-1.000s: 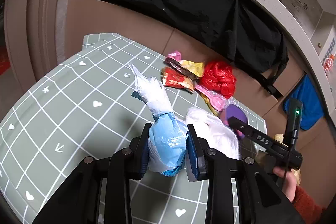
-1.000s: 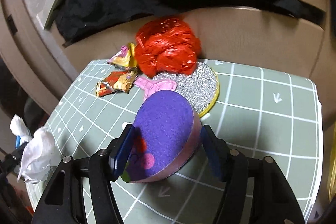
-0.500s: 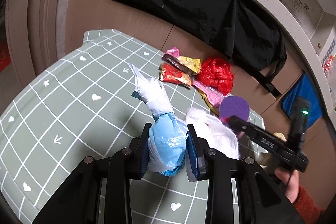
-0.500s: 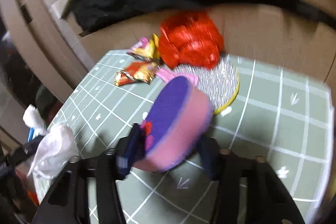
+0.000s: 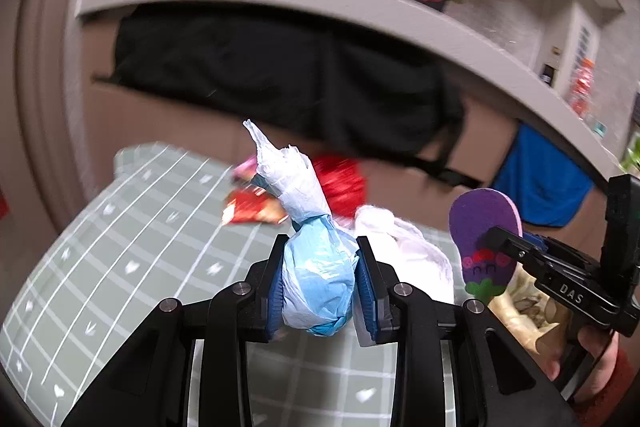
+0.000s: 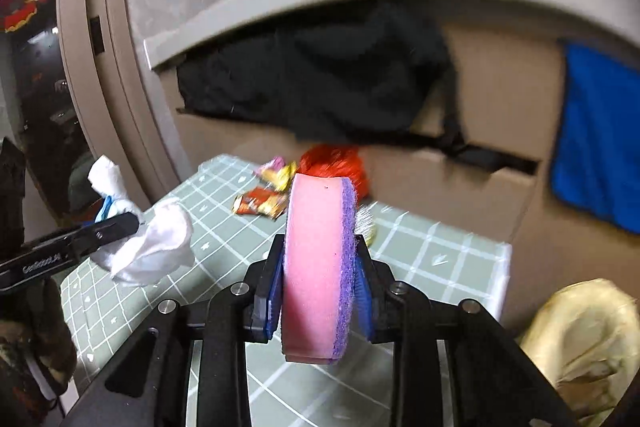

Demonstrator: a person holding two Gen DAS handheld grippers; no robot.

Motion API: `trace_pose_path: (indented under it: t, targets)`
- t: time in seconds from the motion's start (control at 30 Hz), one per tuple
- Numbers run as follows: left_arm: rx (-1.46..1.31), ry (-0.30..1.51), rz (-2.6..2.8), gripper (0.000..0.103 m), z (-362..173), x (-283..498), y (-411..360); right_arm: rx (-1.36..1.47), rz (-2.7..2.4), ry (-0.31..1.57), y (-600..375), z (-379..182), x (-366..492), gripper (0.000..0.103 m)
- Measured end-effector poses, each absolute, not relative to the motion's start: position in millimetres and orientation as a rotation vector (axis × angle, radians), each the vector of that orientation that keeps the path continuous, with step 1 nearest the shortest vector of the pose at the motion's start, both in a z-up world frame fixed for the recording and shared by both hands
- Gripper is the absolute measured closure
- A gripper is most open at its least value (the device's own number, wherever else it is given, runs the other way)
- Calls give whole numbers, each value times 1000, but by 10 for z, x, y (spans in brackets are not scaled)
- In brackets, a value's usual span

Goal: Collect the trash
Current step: 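Grasp the purple foam sponge with the right tool and lift it, then carry the bag bundle and sponge over the bin and open both tools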

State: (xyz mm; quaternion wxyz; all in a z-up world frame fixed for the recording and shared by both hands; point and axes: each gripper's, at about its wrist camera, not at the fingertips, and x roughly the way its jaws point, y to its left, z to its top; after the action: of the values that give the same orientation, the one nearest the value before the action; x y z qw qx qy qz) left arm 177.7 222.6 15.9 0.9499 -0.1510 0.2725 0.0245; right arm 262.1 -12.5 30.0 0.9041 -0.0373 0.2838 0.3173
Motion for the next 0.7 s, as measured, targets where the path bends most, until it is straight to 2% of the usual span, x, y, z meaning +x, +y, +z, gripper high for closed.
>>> trace_pose_path:
  t: [0.4, 0.7]
  targets:
    - [-129, 439, -179, 70, 780, 2304, 754, -78, 459, 397, -1514, 939, 2472, 75]
    - [-67, 414, -295, 70, 900, 2622, -114, -77, 324, 354, -2312, 1071, 2521, 75]
